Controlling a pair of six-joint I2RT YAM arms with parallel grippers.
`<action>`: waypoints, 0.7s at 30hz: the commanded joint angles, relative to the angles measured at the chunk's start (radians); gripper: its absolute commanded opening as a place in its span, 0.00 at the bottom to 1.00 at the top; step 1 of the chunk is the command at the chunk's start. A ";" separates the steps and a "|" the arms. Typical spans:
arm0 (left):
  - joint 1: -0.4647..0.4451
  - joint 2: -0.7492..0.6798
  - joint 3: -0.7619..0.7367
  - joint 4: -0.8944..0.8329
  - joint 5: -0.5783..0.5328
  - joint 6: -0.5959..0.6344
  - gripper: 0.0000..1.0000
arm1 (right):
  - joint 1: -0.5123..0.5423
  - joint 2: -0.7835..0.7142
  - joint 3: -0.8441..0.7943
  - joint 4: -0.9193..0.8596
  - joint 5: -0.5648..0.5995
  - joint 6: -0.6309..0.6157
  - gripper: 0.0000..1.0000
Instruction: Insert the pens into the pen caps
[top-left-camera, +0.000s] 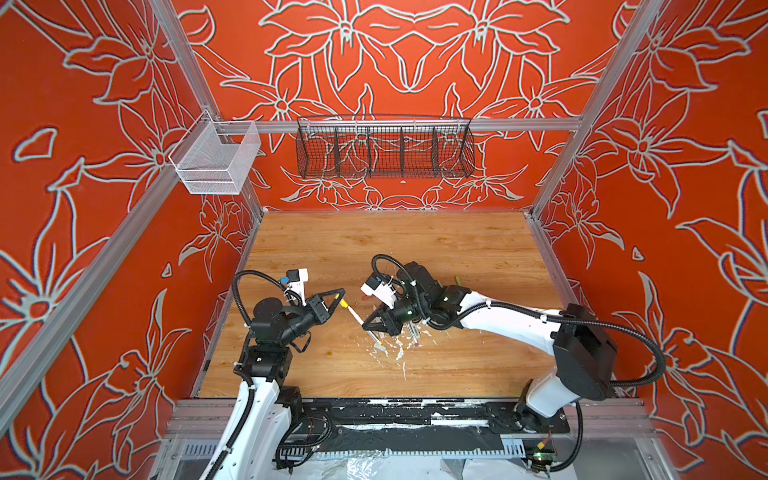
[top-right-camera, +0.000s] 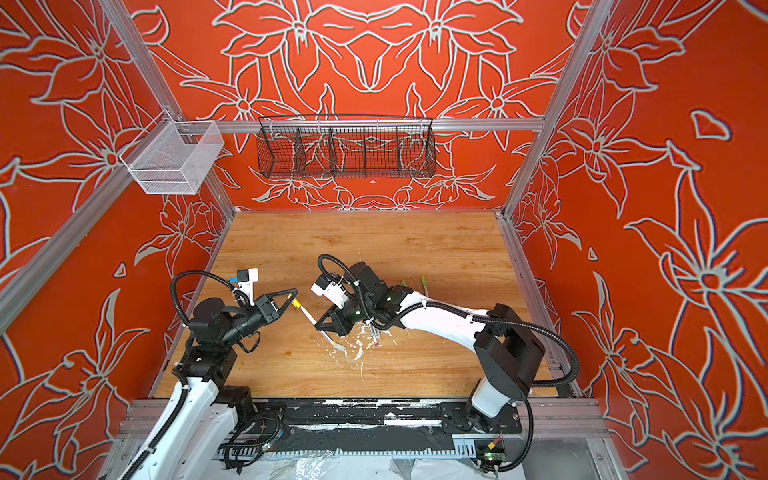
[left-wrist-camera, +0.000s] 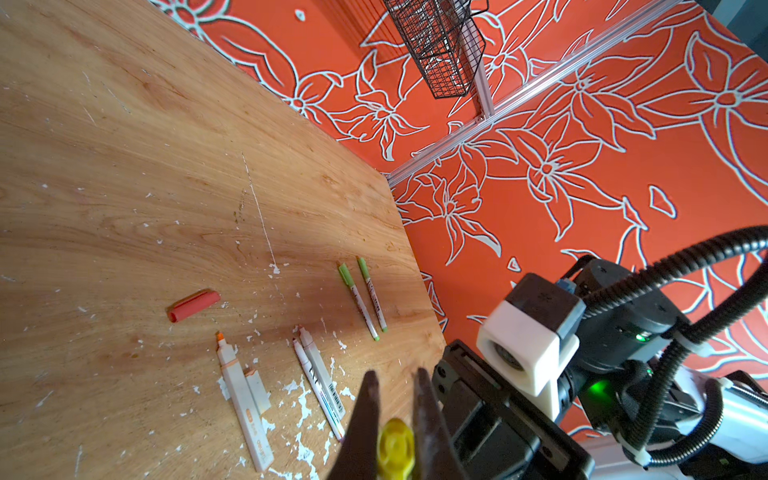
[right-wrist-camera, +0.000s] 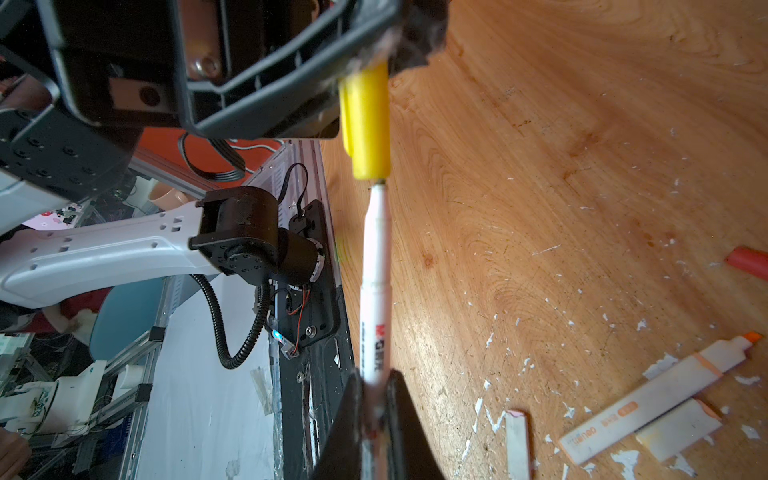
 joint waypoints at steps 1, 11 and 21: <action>0.007 0.013 -0.008 0.060 0.042 -0.016 0.00 | 0.000 0.011 0.040 0.016 -0.002 -0.015 0.03; 0.006 0.022 -0.005 0.069 0.073 -0.029 0.00 | 0.001 0.008 0.042 0.015 0.018 -0.020 0.03; -0.036 0.061 0.011 0.050 0.088 -0.008 0.00 | -0.003 0.011 0.064 0.026 0.038 -0.024 0.03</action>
